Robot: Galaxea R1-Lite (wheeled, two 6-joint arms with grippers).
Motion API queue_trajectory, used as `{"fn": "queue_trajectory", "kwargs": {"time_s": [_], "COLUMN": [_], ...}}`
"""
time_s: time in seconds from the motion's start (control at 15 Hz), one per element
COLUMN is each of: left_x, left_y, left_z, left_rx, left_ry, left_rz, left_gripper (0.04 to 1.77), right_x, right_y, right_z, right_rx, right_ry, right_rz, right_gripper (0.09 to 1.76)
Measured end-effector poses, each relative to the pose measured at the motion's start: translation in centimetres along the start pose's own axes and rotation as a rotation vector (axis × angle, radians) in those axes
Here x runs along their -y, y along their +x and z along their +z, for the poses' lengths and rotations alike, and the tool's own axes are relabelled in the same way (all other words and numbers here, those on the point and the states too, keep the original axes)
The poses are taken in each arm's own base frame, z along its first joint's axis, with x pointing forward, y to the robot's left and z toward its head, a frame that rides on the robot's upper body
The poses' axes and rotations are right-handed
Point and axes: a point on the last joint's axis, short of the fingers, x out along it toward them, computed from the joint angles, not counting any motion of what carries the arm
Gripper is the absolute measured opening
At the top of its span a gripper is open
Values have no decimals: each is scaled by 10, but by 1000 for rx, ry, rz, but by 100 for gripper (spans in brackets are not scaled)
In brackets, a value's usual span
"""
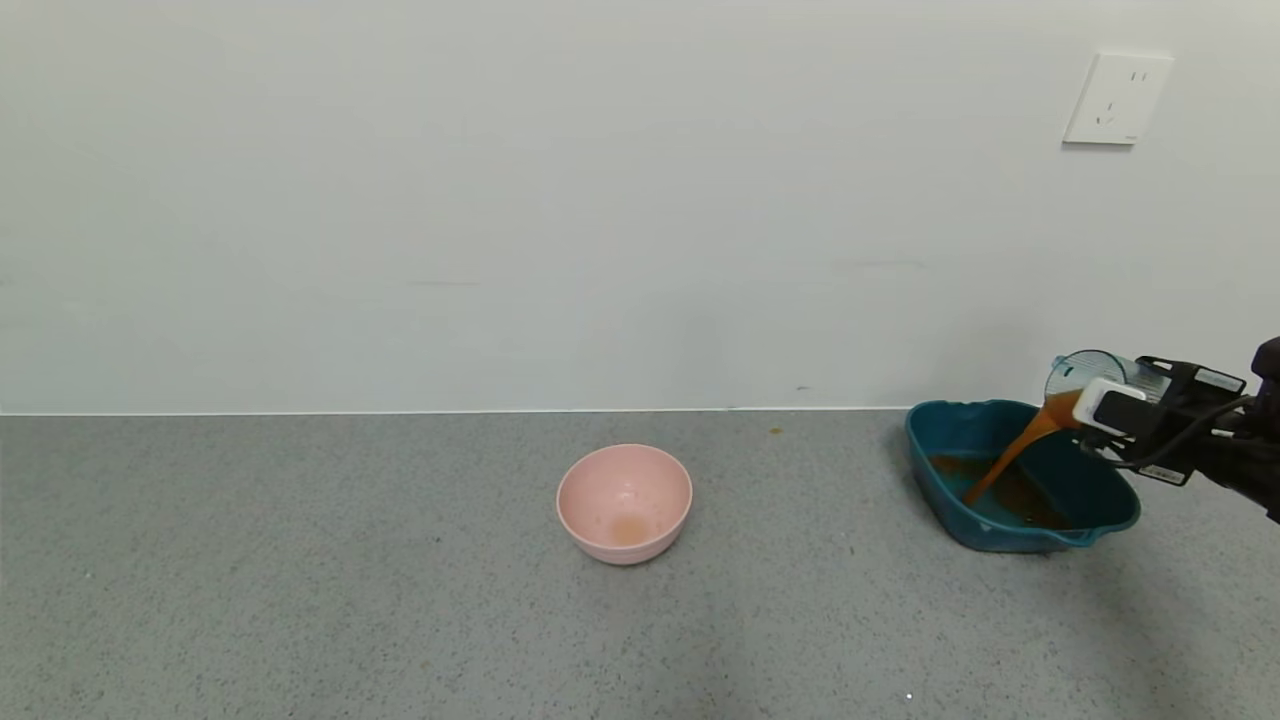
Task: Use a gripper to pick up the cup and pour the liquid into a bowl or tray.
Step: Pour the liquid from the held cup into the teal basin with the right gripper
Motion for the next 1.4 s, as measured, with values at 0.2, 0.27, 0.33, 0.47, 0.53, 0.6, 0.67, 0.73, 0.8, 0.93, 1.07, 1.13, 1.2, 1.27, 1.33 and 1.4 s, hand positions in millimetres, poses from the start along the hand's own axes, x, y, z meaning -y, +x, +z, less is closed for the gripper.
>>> {"fn": "queue_trajectory", "kwargs": {"time_s": [0.2, 0.27, 0.33, 0.47, 0.53, 0.6, 0.67, 0.73, 0.8, 0.93, 1.07, 1.13, 1.2, 1.27, 1.33, 1.4], "left_x": [0, 0, 0, 0, 0, 0, 0, 0, 0, 0, 0, 0, 0, 0, 0, 0], "left_y": [0, 0, 0, 0, 0, 0, 0, 0, 0, 0, 0, 0, 0, 0, 0, 0], "left_z": [0, 0, 0, 0, 0, 0, 0, 0, 0, 0, 0, 0, 0, 0, 0, 0], "left_rx": [0, 0, 0, 0, 0, 0, 0, 0, 0, 0, 0, 0, 0, 0, 0, 0], "left_ry": [0, 0, 0, 0, 0, 0, 0, 0, 0, 0, 0, 0, 0, 0, 0, 0], "left_rz": [0, 0, 0, 0, 0, 0, 0, 0, 0, 0, 0, 0, 0, 0, 0, 0], "left_gripper": [172, 172, 172, 172, 172, 172, 172, 172, 172, 172, 172, 172, 172, 172, 172, 172], "right_x": [0, 0, 0, 0, 0, 1, 1, 2, 2, 3, 3, 3, 3, 3, 2, 2], "right_y": [0, 0, 0, 0, 0, 0, 0, -1, -1, -2, -2, -2, -2, -2, -2, -2], "right_z": [1, 1, 1, 1, 1, 1, 1, 1, 1, 2, 3, 4, 4, 5, 5, 5], "right_rx": [3, 4, 4, 4, 3, 4, 3, 4, 3, 4, 7, 8, 9, 11, 12, 12], "right_ry": [-66, -86, -106, -138, -157, -176, -198, -218, -239, -279, -306, -320, -334, -350, -367, -389], "right_rz": [0, 1, 0, 1, 0, -1, -2, -3, -5, -8, -8, -9, -9, -9, -8, -9], "right_gripper": [132, 132, 132, 132, 132, 132, 132, 132, 132, 132, 132, 132, 132, 132, 132, 132]}}
